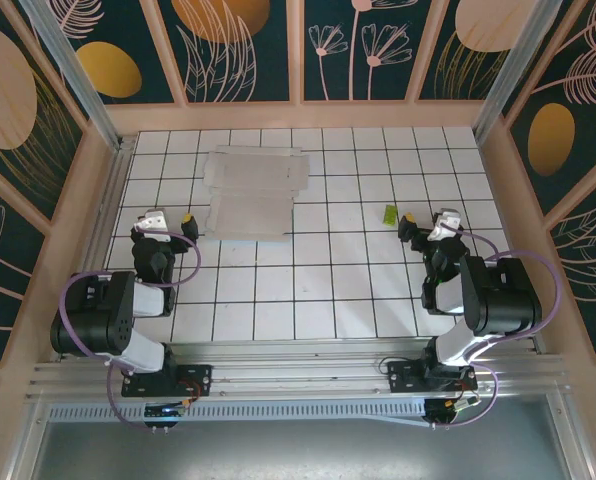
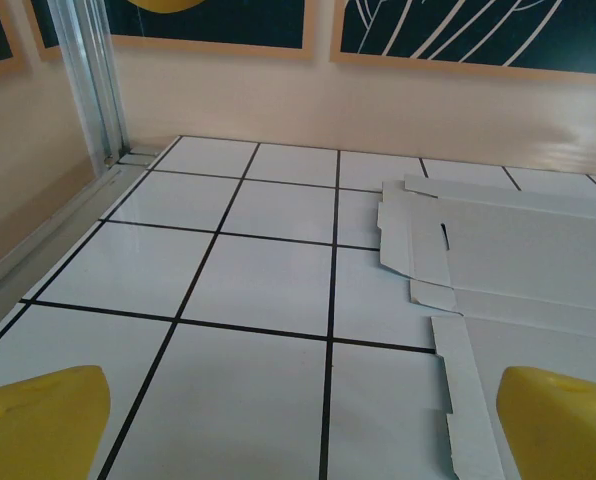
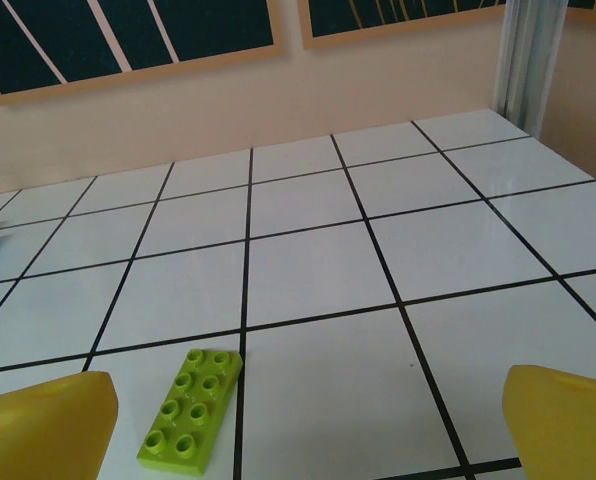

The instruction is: Fold the paper box

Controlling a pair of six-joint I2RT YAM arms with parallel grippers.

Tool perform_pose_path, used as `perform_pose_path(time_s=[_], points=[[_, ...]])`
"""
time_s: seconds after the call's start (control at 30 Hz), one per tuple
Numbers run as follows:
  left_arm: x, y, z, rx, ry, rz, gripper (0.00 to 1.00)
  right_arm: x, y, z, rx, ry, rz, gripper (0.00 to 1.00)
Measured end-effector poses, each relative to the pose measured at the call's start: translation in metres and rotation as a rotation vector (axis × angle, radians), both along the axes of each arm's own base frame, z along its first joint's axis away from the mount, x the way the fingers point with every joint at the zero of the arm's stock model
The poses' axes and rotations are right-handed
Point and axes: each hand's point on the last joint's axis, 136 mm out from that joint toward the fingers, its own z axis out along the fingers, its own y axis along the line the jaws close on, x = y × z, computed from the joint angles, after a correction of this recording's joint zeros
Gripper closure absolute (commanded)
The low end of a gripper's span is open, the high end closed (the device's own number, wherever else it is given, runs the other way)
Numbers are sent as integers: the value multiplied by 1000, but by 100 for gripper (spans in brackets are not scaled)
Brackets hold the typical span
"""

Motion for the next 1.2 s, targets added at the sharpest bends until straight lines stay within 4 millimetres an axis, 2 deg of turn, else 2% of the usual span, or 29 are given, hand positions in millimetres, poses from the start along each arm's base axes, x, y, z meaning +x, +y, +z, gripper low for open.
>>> perform_pose_path(time_s=[0.63,0.73,0.83,0.93,1.03,1.1,1.2], points=[[-1,0,4,0,-10,2,1,0,1,1,-10,-1,-4,1],[-7,2,20,-3,-37,12,1,-4,8,18,-28,-19,8,1],[-15,2,53,-43,-99,18,1,-2,22,61,2,-69,43,1],[-19,-3,96,-153,-165,0,1,17,42,121,118,-118,108,1],[-15,-24,135,-317,-186,-93,1,43,84,161,233,-82,229,2],[-10,-48,156,-448,-149,-189,2,67,125,174,296,-12,338,3],[-3,-86,169,-587,-30,-309,3,114,187,165,354,144,472,7]])
